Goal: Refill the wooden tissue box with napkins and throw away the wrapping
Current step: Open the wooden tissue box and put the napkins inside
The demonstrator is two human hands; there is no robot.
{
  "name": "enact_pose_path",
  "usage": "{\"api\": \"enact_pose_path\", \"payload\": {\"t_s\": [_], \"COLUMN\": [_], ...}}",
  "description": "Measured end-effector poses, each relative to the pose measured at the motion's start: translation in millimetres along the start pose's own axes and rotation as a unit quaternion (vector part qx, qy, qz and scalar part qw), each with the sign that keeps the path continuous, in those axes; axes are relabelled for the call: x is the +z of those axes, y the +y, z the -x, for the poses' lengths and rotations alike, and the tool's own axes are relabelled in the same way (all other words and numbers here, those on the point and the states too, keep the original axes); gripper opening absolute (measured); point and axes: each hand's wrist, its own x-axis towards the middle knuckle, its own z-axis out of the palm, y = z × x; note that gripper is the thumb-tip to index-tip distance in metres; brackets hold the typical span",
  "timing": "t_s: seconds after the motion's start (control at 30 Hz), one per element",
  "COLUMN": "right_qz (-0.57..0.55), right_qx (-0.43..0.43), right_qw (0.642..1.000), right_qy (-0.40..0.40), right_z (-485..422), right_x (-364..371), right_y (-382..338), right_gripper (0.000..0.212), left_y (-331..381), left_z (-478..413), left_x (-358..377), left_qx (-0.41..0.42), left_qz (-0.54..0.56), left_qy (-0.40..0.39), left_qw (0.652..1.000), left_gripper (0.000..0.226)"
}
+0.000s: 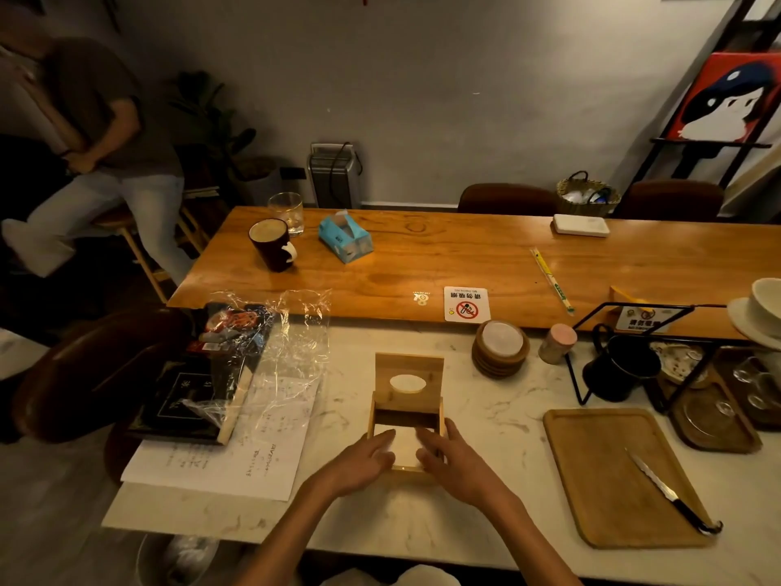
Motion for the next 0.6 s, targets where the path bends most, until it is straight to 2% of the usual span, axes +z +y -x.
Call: {"api": "enact_pose_path", "payload": {"t_s": [0.07,0.13,0.2,0.23,0.3,0.43,0.53,0.6], "right_qz": [-0.107,-0.281,-0.428,-0.467,-0.493,-0.498,-0.559,-0.564], "right_qx": [-0.006,0.014,0.049,0.064,0.081,0.116,0.128,0.150], "right_qw": [0.993,0.957,0.901,0.881,0.866,0.859,0.819,0.811], "right_qy": [0.051,0.076,0.045,0.028,0.015,0.039,-0.017,-0.044], "right_z": [8,16,23,23,21,-2,-22,-31], "right_x": [0,-2,-5,-6,-9,-29,-55,-63], "right_y": [1,-1,-3,-1,3,-1,-11,-14], "right_gripper": [0.040,0.035,0.047,0.053,0.061,0.063,0.064,0.074], "left_y": [-4,-4,-1,1,5,21,34,38], "left_z": [9,17,22,23,23,11,-2,-7], "left_x": [2,3,2,1,-4,-33,-58,-65], "left_qx": [0.026,0.040,0.029,0.017,0.000,0.001,-0.001,-0.005], "left_qz": [0.093,0.205,0.349,0.402,0.436,0.450,0.484,0.517], "left_qy": [0.053,0.108,0.098,0.081,0.063,0.057,0.006,-0.030], "left_qw": [0.994,0.972,0.931,0.912,0.898,0.891,0.875,0.855], "left_gripper": [0.038,0.027,0.038,0.047,0.059,0.065,0.062,0.070]}}
